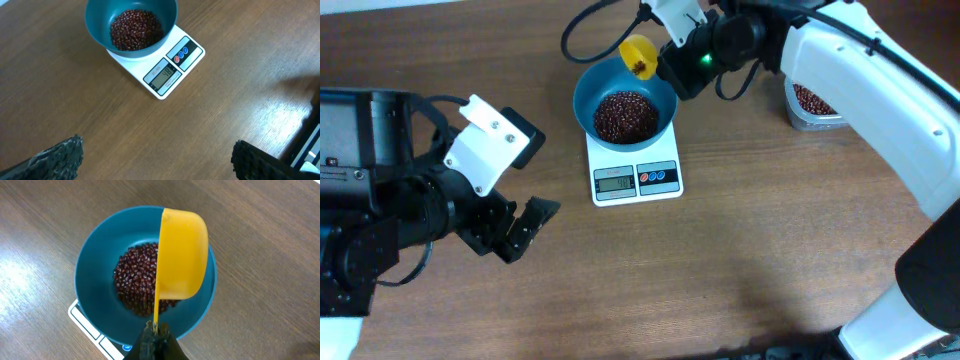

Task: Scoop item into bowl and weigh 50g on scale
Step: 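Hold the tilted scoop over the bowl to finish pouring, then return the scoop to the bean tub and release it with the right gripper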

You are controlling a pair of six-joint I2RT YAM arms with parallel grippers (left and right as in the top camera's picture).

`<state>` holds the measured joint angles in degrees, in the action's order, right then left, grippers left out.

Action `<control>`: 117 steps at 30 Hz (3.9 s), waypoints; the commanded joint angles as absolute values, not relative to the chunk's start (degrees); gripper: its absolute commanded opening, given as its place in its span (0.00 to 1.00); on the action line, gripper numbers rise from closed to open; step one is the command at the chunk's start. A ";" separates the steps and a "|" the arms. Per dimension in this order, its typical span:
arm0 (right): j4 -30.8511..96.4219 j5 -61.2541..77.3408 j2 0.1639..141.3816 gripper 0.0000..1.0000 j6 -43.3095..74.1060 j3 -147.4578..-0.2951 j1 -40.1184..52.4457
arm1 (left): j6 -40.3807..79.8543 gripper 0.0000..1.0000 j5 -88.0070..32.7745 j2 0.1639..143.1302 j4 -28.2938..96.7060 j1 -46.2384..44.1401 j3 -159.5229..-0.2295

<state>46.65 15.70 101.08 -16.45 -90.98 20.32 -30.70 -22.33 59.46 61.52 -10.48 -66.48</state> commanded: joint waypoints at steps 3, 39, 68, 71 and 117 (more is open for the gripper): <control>47.11 18.79 100.07 0.04 -15.75 -92.64 20.73 | -31.77 0.99 -23.11 59.29 61.43 -10.33 -66.48; 43.70 9.63 99.35 0.04 -15.49 -95.50 21.61 | -31.77 0.99 -23.11 59.29 61.43 -10.33 -66.48; 27.66 16.93 96.92 0.04 54.08 -67.07 -17.12 | -31.77 0.99 -23.11 59.29 61.43 -10.33 -66.48; 28.34 17.65 96.92 0.05 54.08 -67.07 -16.45 | -31.77 0.99 -23.14 59.29 61.43 -10.33 -66.48; 64.16 8.34 37.08 0.99 2.07 -67.18 -16.51 | -31.77 0.99 -23.11 59.29 61.43 -10.33 -66.48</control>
<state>63.44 8.80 37.50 12.67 -67.26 -16.82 -30.68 -22.35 59.46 61.49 -10.48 -66.43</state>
